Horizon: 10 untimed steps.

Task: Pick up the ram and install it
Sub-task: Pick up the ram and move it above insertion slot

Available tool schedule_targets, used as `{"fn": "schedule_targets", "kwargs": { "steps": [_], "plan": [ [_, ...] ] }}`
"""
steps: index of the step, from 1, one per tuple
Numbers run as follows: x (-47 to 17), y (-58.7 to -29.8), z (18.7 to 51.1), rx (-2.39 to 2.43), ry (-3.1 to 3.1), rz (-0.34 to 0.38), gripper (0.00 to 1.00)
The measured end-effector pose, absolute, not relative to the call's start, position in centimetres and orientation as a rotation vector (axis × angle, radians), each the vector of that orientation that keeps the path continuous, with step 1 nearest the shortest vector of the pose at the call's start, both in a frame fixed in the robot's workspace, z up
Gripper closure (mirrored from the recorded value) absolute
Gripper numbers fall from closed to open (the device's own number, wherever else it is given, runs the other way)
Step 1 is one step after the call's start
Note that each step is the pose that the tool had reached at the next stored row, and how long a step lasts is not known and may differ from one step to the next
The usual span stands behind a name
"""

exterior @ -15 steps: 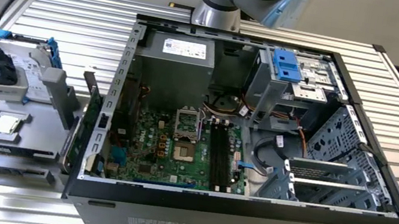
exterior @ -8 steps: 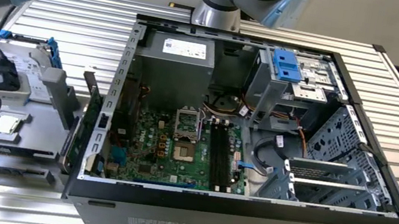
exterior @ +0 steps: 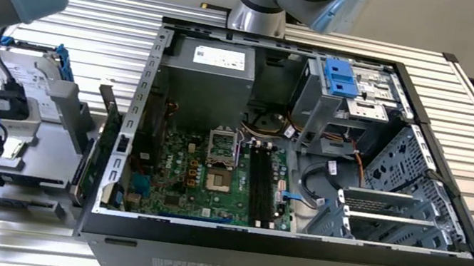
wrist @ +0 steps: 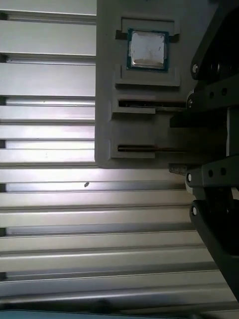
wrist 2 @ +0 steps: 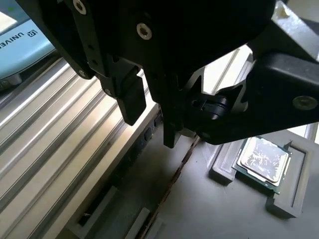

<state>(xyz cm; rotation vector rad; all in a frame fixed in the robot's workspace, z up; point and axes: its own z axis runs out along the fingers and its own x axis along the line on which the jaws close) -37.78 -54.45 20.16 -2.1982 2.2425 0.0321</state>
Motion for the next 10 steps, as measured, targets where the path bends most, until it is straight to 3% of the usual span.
{"fn": "schedule_targets", "kwargs": {
  "steps": [10],
  "plan": [
    [-37.79,-54.44,19.43,-2.189,2.254,0.029,0.0]
  ]
}}
